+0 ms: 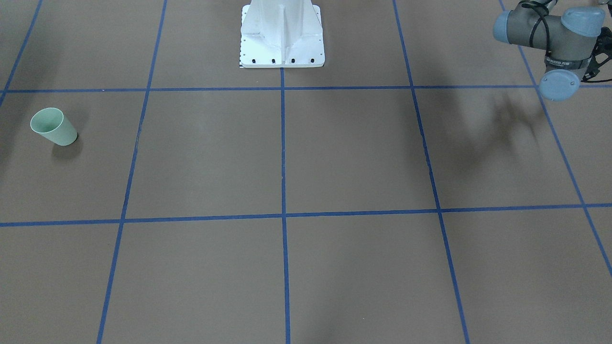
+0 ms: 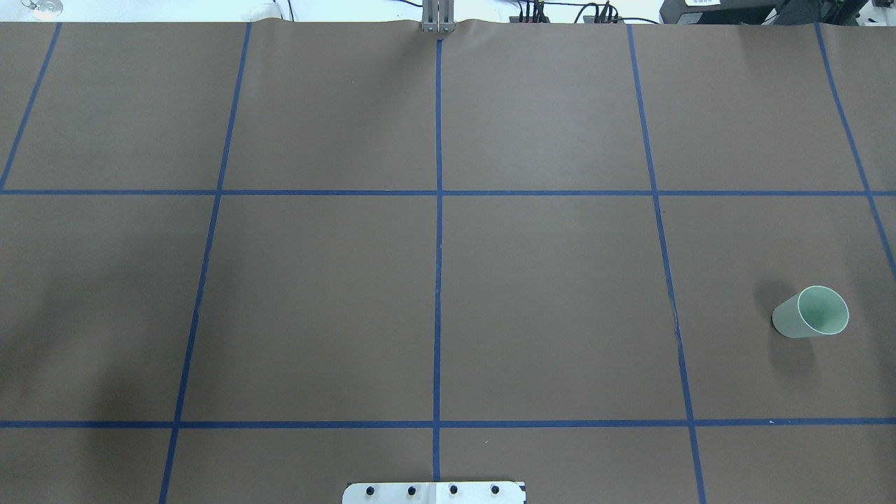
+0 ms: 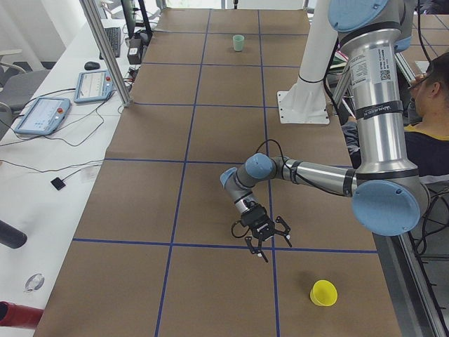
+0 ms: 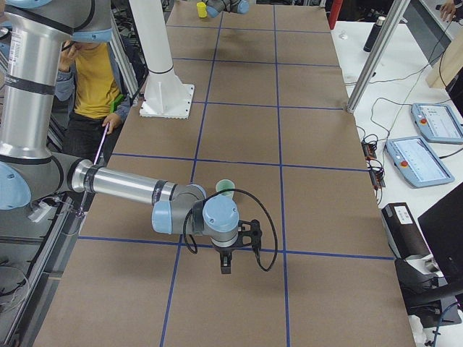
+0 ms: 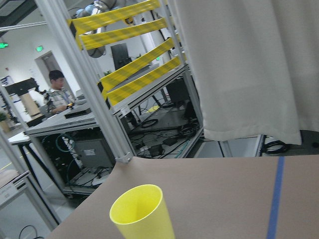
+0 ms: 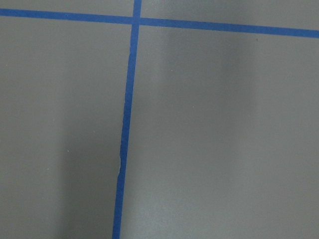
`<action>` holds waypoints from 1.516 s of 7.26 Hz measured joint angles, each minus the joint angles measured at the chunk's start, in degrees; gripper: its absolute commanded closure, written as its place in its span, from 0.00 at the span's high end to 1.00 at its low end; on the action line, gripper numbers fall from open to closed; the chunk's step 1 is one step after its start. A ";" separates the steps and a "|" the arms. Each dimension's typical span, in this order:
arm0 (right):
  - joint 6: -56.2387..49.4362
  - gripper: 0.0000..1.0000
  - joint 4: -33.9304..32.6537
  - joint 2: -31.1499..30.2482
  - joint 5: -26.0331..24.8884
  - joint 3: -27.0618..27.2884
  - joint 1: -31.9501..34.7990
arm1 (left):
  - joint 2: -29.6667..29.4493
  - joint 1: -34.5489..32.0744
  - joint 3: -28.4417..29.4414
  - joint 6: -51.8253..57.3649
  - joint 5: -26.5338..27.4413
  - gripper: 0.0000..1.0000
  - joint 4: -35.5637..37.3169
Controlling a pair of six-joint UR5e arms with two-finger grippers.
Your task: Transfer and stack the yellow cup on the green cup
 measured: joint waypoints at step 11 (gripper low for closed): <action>-0.16 1.00 0.51 -0.03 0.76 0.43 -0.02 | 2.37 0.61 20.68 -10.35 -12.60 1.00 -14.81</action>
